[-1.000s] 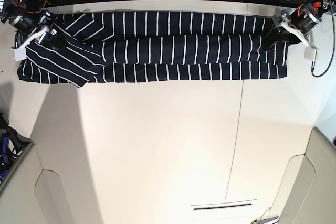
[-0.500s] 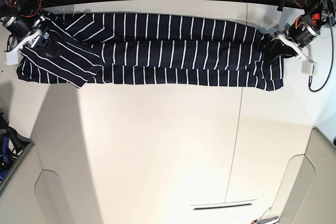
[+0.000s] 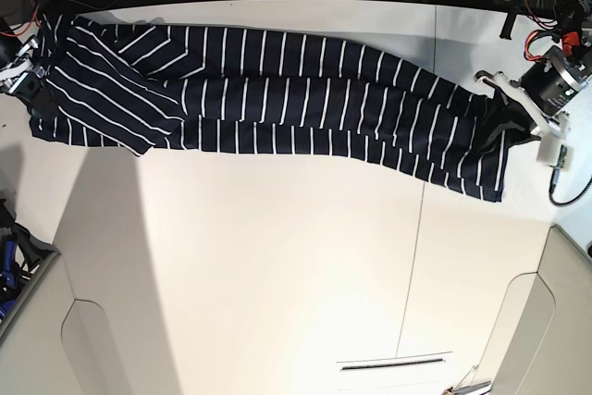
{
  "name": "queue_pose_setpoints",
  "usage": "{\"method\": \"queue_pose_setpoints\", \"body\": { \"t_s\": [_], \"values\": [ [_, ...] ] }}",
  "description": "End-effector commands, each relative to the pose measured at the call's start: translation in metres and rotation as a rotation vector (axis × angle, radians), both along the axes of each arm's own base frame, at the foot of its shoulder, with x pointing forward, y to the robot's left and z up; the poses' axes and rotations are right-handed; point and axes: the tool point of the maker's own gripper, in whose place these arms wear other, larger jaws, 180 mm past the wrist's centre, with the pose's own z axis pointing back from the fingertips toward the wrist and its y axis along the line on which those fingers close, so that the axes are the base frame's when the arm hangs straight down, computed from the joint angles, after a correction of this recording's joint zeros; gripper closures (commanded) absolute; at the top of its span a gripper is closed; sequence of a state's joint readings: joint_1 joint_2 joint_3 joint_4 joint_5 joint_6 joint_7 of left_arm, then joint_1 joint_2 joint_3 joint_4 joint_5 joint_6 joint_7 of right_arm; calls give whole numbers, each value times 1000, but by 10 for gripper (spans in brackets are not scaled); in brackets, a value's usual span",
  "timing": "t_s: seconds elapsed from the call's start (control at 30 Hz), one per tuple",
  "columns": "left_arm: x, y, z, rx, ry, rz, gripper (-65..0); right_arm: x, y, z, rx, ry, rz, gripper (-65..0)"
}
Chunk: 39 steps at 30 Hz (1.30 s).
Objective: Fold the T-shirt properly
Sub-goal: 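Carry the left gripper's end of the strip toward the right gripper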
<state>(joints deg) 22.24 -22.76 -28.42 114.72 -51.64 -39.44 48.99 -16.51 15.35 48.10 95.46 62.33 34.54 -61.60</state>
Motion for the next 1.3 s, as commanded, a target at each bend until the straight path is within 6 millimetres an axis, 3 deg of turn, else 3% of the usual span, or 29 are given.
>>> {"method": "queue_pose_setpoints", "body": {
  "t_s": [0.0, 0.1, 0.33, 0.53, 0.8, 0.83, 1.0, 1.27],
  "values": [
    [2, -16, 17, -7, -57, -58, 0, 6, -4, 13, -18, -46, 3, 0],
    [-5, -63, 21, -29, -64, -194, 0, 6, -5, 14, -18, -49, 1, 0],
    [-32, -158, -5, -114, 4, -389, 0, 4, -7, 10, -41, -29, -1, -1],
    [-51, -221, -12, -151, 14, -487, 0, 4, -10, 8, -61, -21, -9, -198],
    [-50, -255, -26, -241, 33, -452, 0, 4, -22, 2, -124, 2, -45, -370],
    [-49, -258, -29, -257, 39, -444, -27, 3, -23, 1, -132, 5, -48, -376],
    [-40, -269, -41, -321, 68, -410, -321, 3, -33, -2, -183, 18, -77, -376],
    [-48, -285, -53, -344, 115, -449, -337, 0, -57, -9, -262, 69, -104, -378]
  ]
}}
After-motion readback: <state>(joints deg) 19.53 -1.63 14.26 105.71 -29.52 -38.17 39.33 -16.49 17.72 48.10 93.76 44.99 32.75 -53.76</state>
